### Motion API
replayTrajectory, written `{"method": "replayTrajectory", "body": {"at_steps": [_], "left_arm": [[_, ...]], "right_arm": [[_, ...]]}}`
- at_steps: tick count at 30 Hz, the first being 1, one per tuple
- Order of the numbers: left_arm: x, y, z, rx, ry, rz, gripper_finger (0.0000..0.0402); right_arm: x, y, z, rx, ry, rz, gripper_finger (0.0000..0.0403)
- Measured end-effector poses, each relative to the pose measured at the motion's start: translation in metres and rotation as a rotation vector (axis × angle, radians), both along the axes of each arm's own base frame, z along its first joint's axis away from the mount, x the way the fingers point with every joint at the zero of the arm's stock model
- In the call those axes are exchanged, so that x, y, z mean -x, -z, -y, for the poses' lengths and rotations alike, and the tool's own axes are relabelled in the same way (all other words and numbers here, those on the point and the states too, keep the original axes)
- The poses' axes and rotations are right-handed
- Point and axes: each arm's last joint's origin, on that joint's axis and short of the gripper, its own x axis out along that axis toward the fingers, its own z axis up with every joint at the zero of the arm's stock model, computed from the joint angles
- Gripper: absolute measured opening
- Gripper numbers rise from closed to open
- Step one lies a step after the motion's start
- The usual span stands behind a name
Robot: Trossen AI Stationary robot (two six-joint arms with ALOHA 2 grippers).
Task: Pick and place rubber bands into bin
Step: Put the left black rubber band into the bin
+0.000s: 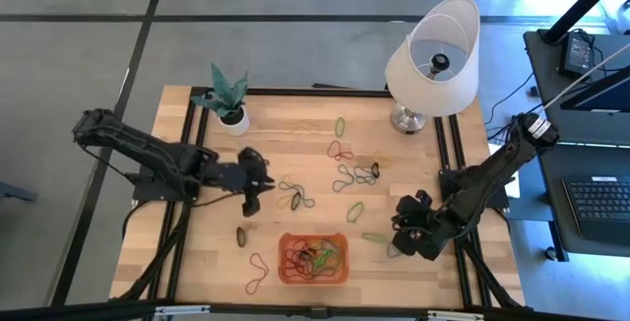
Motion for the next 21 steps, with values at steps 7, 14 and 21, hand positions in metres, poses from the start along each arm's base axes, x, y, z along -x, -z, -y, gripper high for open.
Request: {"method": "replayTrajectory", "body": {"at_steps": [7,14,21], "left_arm": [[-0.03,0.01,0.05,-0.009,0.134,-0.155,0.0036],[-0.04,0.011,0.107,-0.067,0.221,-0.353,0.0003],[-0.037,0.035,0.137,-0.13,0.338,-0.502,0.0006]], "right_arm": [[0.002,0.002,0.0,-0.003,-0.028,-0.023,0.0015],[0.002,0.002,0.0,0.024,-0.065,-0.031,0.0016],[0.002,0.002,0.0,0.034,-0.077,-0.034,0.0016]]}}
